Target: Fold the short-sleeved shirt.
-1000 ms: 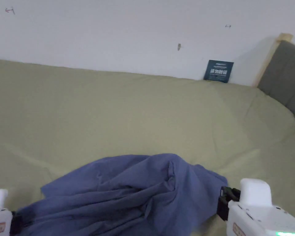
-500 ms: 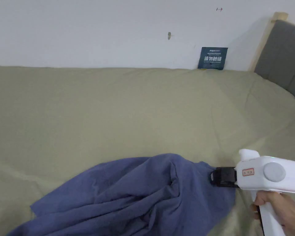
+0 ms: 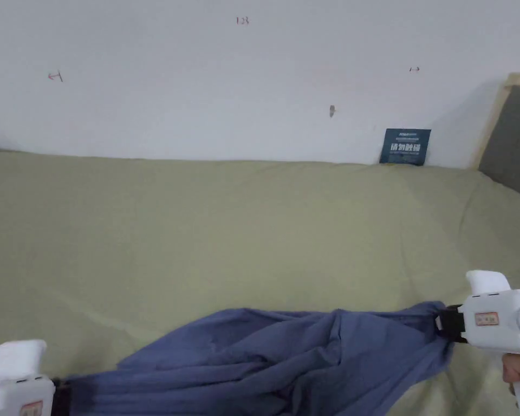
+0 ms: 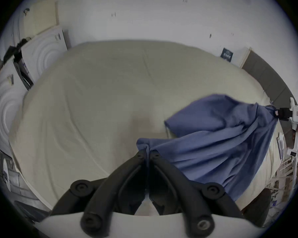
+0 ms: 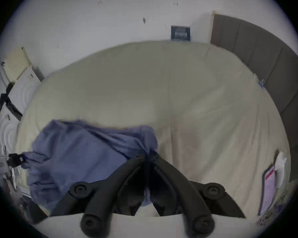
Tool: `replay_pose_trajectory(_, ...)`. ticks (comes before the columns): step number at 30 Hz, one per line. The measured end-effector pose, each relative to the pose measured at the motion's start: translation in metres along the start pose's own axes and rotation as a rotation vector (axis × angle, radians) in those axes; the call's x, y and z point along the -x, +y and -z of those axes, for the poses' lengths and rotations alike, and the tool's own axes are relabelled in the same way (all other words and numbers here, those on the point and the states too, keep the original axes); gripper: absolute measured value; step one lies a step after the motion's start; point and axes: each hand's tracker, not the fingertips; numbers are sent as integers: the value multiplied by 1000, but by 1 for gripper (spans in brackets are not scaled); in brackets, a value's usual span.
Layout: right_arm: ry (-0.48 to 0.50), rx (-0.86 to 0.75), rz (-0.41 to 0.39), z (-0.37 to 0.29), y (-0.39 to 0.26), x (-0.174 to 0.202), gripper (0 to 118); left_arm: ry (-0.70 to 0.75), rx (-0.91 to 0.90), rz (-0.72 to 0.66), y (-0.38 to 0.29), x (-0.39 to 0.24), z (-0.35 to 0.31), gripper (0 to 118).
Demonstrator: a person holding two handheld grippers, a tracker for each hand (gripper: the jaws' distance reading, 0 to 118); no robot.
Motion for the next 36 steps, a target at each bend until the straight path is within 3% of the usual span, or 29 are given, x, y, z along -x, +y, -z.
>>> replay_pose_trajectory(3,32,-107,6,-48,19,-8,4,111,-124,101,28,3,-47,0)
replay_pose_trajectory(9,16,-289,-42,-145,53,-10,4,161,-313,33,82,40,-145,0)
replay_pose_trajectory(17,15,-436,-32,-227,91,-5,4,174,-428,7,134,40,-219,0)
replay_pose_trajectory(25,-21,-489,-16,-243,128,3,4,210,-491,3,175,19,-239,0)
replay_pose_trajectory(36,-97,-503,-12,-207,202,9,4,237,-499,21,247,-7,-203,0)
